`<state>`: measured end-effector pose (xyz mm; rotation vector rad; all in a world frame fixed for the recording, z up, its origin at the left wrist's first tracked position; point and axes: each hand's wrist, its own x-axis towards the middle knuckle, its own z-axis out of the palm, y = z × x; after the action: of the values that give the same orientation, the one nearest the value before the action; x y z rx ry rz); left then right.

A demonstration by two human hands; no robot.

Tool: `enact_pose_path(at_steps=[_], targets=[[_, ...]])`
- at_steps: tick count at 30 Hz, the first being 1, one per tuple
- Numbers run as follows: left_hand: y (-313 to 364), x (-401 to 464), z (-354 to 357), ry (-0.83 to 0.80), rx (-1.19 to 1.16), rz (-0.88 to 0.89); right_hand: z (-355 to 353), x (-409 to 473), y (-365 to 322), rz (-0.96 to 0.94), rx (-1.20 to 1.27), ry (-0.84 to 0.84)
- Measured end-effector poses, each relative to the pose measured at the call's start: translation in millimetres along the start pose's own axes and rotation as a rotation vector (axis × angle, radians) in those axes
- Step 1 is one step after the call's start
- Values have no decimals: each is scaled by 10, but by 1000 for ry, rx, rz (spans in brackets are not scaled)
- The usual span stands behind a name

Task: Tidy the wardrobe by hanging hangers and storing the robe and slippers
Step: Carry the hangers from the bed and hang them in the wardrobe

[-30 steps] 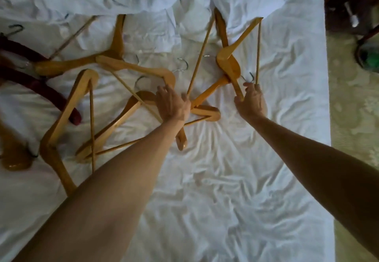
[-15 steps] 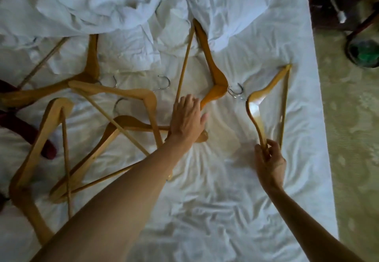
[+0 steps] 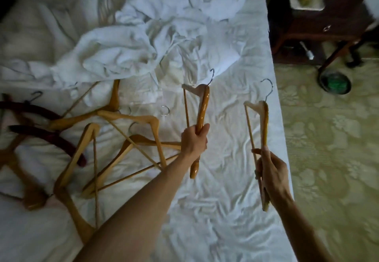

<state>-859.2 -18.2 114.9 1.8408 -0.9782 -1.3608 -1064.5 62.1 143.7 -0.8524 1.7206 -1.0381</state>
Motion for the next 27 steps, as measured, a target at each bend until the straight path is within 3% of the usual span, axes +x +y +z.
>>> enact_pose_path(at_steps=[6, 13, 17, 27], targets=[[604, -1397, -394, 44, -233, -23, -291, -879, -824, -47, 64, -195], [979, -2978, -992, 169, -429, 34, -388, -1831, -1678, -252, -114, -584], [878, -3705, -1389, 273, -488, 94, -157, -2331, -1854, -338, -145, -758], [180, -5336, -2566, 739, -570, 152, 812, -4049, -1931, -504, -157, -1215]])
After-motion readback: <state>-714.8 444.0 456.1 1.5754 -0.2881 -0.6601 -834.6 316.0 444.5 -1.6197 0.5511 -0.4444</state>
